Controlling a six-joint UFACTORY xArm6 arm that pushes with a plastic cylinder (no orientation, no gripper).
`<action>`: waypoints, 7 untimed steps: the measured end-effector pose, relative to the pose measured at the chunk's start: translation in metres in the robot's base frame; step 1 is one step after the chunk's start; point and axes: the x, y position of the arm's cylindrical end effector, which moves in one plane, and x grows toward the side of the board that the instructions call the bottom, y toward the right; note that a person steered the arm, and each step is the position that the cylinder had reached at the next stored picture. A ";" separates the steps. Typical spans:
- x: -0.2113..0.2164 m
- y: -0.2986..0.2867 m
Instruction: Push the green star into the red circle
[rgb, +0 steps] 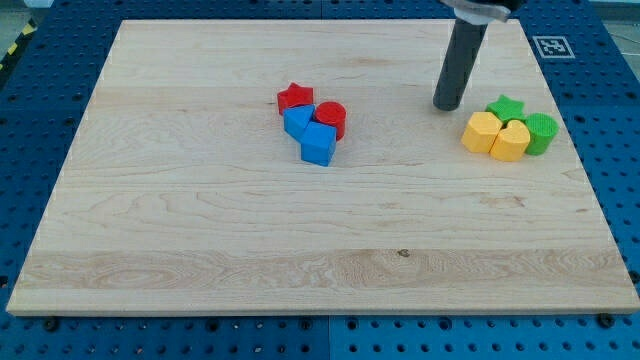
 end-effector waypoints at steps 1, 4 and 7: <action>-0.006 0.051; 0.042 0.128; 0.038 0.024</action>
